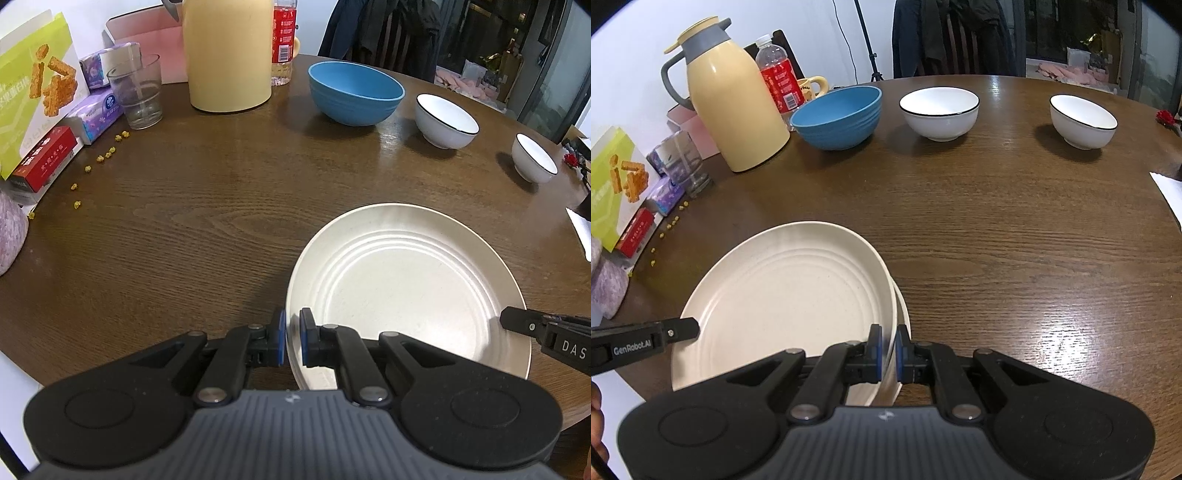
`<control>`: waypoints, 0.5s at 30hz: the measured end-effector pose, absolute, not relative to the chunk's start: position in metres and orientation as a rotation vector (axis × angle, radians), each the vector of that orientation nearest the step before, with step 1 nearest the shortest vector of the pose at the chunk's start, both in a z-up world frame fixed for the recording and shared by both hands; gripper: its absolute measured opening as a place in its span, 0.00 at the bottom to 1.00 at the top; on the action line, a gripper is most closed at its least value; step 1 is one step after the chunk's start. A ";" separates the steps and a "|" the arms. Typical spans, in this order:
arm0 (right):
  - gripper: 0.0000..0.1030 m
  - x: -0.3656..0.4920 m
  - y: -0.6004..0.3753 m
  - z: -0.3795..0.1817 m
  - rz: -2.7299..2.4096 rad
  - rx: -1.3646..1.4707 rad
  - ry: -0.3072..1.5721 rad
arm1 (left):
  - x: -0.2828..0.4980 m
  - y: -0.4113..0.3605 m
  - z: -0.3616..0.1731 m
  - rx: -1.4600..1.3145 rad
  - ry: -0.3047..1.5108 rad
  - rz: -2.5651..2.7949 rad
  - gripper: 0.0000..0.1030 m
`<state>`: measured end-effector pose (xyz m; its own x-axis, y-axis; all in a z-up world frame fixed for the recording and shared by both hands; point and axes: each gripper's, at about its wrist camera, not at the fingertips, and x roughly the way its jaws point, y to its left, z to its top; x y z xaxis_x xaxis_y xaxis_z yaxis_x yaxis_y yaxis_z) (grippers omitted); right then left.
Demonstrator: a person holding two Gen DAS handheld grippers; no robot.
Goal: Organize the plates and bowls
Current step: 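Lower the cream plate onto the stacked cream plates with both tools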
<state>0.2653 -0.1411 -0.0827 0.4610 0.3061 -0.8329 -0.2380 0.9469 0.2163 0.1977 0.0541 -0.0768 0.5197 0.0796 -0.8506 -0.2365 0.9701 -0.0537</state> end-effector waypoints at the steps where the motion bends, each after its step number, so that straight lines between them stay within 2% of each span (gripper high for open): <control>1: 0.07 0.265 -0.141 -0.083 0.335 0.069 1.040 | 0.198 0.054 -0.078 -0.170 1.010 0.191 0.08; 15: 0.07 0.264 -0.133 -0.088 0.331 0.013 1.047 | 0.198 0.053 -0.087 -0.157 1.032 0.196 0.08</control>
<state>0.2640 -0.1327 -0.0878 0.4554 0.2742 -0.8470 -0.2620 0.9505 0.1669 0.1978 0.0526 -0.0869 0.4986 0.0877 -0.8624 -0.2353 0.9712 -0.0372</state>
